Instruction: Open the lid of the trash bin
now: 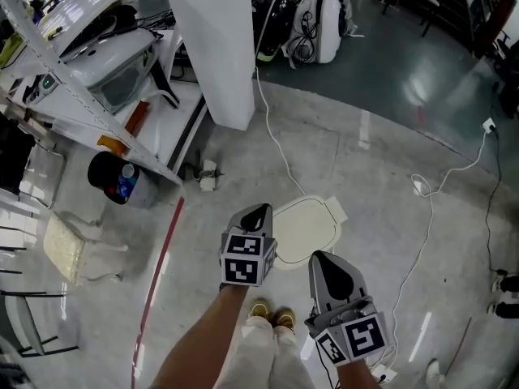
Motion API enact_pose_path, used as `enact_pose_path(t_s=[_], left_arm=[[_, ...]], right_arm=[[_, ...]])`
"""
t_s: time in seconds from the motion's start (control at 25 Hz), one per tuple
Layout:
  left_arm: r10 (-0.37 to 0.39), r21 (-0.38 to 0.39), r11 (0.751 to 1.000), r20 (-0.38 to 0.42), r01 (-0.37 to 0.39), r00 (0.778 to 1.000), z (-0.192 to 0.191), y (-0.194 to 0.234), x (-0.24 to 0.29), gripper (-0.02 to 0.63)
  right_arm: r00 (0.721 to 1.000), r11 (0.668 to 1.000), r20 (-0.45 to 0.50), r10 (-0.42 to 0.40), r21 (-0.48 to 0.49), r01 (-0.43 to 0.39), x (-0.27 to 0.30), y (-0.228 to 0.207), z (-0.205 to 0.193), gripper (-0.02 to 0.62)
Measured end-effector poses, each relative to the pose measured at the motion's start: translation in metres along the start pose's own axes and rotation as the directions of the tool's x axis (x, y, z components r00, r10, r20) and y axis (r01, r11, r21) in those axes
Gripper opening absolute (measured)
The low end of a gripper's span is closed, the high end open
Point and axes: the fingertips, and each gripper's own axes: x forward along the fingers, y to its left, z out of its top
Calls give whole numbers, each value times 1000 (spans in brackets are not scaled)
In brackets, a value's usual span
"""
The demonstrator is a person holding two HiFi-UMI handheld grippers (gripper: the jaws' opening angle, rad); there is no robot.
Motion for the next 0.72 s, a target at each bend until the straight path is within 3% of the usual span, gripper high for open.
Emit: enact_pose_path(t_s=[0.24,0.4,0.72], left_arm=[[1,-73,997,-212,-17,977,-73,9,49,-5],[18,-131,989,-346,-67,938,-135,17,59,-5],[3,-185,976,-527,-118,850,-228,17,55,-5]], right_arm=[[1000,1000,-22,-4,22,5,6,-1,-14,20],[999,999,-31,-23,39,24,8,-11,-25,19],[997,996,-65,-51,64,55,5,-21,-51,18]])
